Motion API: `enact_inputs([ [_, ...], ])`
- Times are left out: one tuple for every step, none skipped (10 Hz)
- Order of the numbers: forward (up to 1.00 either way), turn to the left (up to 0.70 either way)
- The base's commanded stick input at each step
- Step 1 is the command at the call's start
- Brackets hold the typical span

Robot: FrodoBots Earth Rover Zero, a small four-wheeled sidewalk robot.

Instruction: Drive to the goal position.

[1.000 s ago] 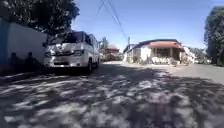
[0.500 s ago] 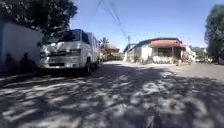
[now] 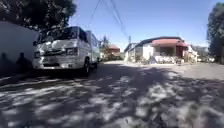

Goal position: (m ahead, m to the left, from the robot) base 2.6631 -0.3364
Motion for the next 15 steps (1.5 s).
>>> enact_inputs([
  [0.70, 0.00],
  [0.70, 0.00],
  [0.70, 0.00],
  [0.70, 0.00],
  [0.70, 0.00],
  [0.70, 0.00],
  [0.70, 0.00],
  [0.70, 0.00],
  [0.70, 0.00],
  [0.70, 0.00],
  [0.70, 0.00],
  [0.70, 0.00],
  [0.70, 0.00],
  [0.70, 0.00],
  [0.70, 0.00],
])
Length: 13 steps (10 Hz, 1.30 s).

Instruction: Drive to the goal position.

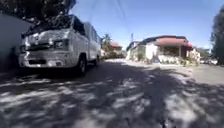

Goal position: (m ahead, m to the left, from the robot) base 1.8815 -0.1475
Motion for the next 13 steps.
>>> enact_inputs([
  [0.70, 0.00],
  [0.70, 0.00],
  [0.70, 0.00],
  [0.70, 0.00],
  [0.70, 0.00],
  [0.70, 0.00],
  [0.70, 0.00],
  [0.70, 0.00],
  [0.70, 0.00],
  [0.70, 0.00],
  [0.70, 0.00],
  [0.70, 0.00],
  [0.70, 0.00],
])
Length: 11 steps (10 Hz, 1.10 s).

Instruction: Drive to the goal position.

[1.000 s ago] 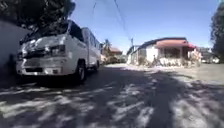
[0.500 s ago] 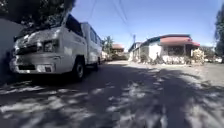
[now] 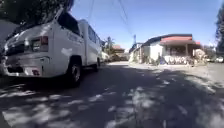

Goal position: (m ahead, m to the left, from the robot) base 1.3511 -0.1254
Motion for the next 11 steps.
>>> enact_inputs([
  [0.70, 0.00],
  [0.70, 0.00],
  [0.70, 0.00],
  [0.70, 0.00],
  [0.70, 0.00],
  [0.70, 0.00],
  [0.70, 0.00],
  [0.70, 0.00],
  [0.70, 0.00],
  [0.70, 0.00],
  [0.70, 0.00],
])
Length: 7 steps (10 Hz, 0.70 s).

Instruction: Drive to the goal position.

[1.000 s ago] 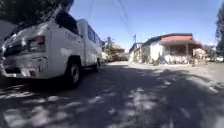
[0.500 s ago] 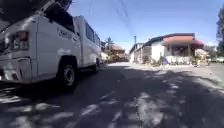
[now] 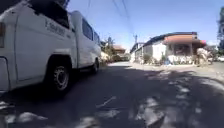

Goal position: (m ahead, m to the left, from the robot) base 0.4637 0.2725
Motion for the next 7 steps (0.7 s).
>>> enact_inputs([
  [0.70, 0.00],
  [0.70, 0.00],
  [0.70, 0.00],
  [0.70, 0.00],
  [0.70, 0.00],
  [0.70, 0.00],
  [0.70, 0.00],
])
